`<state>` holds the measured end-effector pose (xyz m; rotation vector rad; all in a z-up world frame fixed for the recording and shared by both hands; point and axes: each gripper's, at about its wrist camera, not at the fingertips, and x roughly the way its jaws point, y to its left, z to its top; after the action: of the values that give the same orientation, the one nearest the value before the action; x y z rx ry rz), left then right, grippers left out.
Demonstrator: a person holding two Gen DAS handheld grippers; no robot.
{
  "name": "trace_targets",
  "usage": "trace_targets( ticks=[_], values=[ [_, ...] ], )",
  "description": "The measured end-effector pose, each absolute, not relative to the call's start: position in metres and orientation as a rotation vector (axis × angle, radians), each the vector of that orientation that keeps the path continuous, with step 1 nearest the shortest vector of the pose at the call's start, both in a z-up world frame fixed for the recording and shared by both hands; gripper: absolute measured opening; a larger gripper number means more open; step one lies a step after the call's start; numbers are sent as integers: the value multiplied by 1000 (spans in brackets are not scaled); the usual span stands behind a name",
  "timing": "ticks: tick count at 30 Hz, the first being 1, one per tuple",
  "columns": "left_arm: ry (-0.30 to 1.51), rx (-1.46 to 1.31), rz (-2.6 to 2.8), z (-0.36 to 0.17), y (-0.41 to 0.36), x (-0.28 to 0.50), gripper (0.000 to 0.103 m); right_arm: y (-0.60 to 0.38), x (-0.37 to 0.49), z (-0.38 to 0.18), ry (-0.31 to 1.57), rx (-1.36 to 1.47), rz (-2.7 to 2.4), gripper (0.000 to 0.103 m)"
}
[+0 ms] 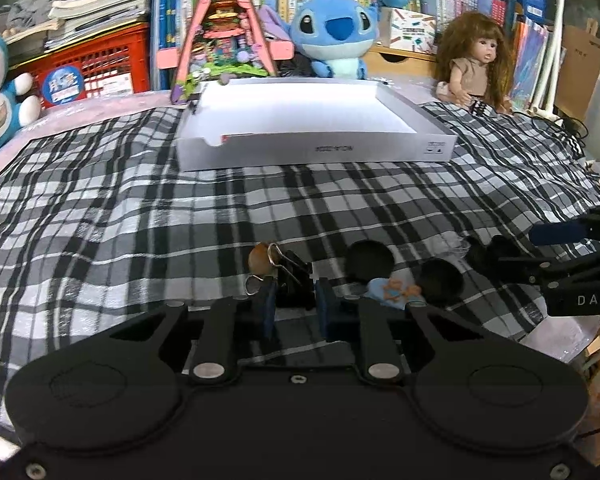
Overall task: Organize rigid objects
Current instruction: 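Lower the left tool onto a black binder clip while the right tool lowers onto a black round cap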
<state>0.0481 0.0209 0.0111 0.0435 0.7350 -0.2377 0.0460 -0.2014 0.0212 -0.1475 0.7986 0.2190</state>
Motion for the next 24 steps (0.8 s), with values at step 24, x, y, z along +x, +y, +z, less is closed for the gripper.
trace_targets(
  ticks=[24],
  values=[
    [724,8,-173,12,45,48,25,-198,52,17,803,-110,258,60]
  ],
)
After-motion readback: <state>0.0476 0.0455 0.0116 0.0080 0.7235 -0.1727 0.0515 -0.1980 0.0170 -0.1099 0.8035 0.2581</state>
